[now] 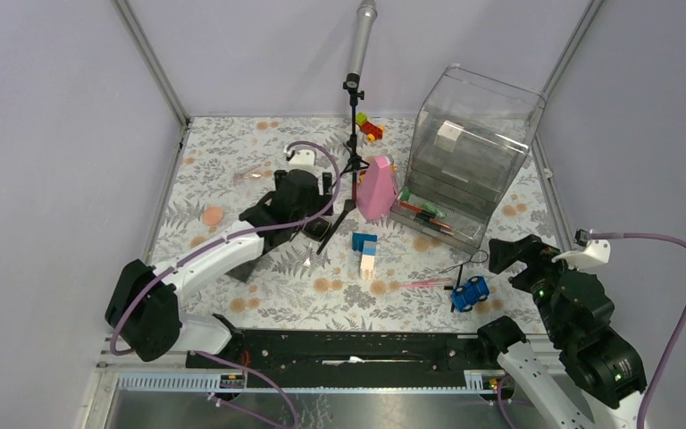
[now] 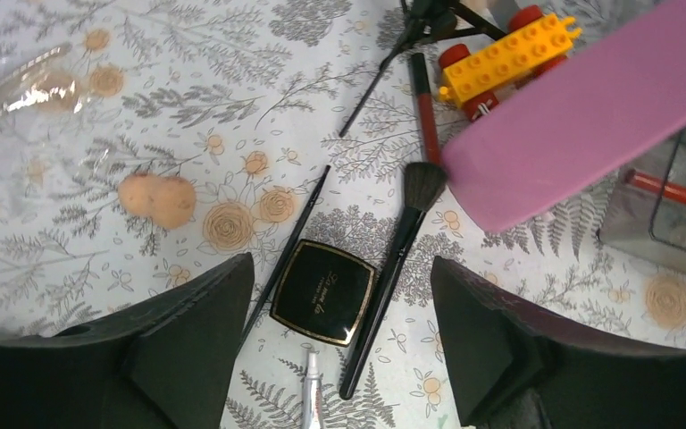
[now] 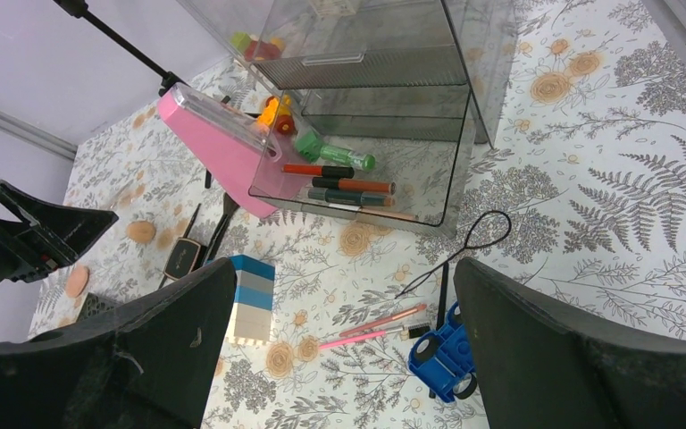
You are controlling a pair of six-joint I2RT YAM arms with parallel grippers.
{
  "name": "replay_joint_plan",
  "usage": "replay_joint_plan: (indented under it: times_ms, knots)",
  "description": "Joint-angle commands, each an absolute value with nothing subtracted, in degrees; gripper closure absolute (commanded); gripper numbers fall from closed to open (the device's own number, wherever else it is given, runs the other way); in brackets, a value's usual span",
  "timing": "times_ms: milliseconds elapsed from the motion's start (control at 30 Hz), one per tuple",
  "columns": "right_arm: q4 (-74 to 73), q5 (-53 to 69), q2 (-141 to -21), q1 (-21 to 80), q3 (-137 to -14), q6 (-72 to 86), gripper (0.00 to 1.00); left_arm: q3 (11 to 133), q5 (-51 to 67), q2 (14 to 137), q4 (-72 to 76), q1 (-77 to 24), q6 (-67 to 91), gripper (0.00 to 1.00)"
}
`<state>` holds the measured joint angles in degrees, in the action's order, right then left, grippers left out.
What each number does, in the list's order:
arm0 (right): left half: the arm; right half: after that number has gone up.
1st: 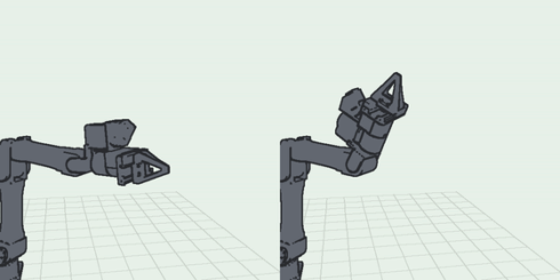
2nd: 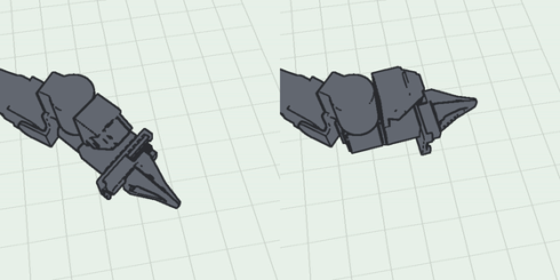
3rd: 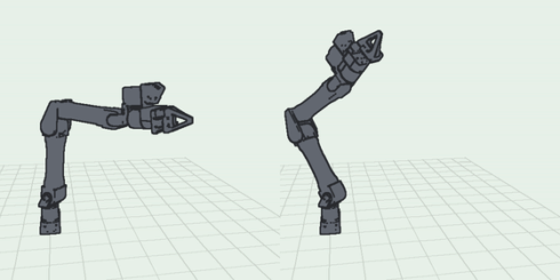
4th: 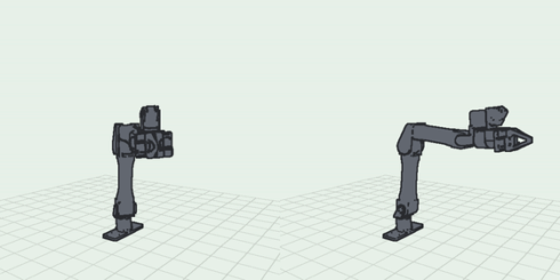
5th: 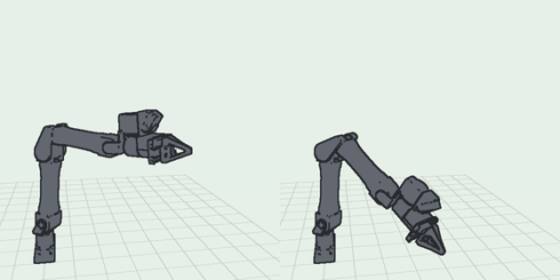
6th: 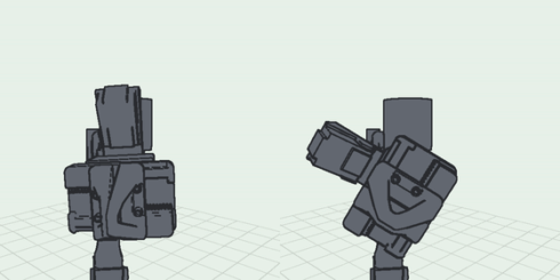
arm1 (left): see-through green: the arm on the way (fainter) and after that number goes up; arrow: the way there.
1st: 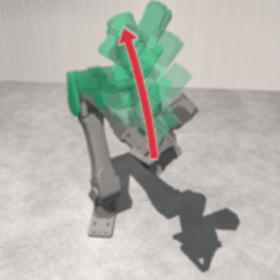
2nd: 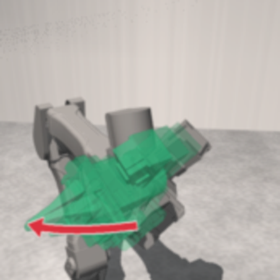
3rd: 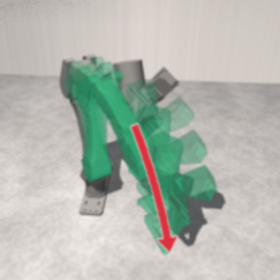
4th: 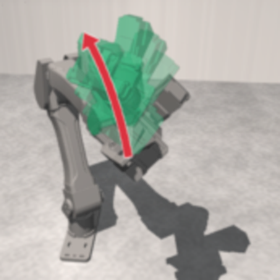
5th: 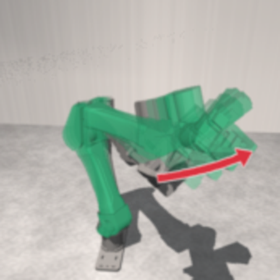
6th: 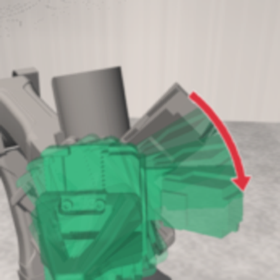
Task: Organize the makeup
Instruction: Pick up the makeup from the center of the board.
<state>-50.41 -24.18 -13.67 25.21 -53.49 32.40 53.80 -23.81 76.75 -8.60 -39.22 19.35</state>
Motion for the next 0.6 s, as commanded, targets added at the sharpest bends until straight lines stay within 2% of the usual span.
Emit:
replay_joint_plan:
  times_ms: [0, 100, 200, 567]
  knots:
    - [-48.32, -23.4, -14.94, 25.04, -53.02, 31.77, 0.01, 53.0, -25.75, 77.48, -8.98, -36.92, 27.81, 0.18]
    - [-48.37, -23.37, -14.79, 25.05, -52.85, 31.72, 0.01, 54.12, -26.51, 79.89, -10.56, -36.19, 30.73, 0.07]
    - [-48.4, -23.3, -14.44, 25.05, -52.52, 31.82, 0.01, 54.89, -26.56, 82.46, -11.43, -35.87, 35.06, 0.02]
    - [-48.34, -23.45, -14.5, 25.08, -51.97, 31.59, 0.01, 65.64, -32.86, 91.03, -33.3, -35.78, 69.12, 0.01]
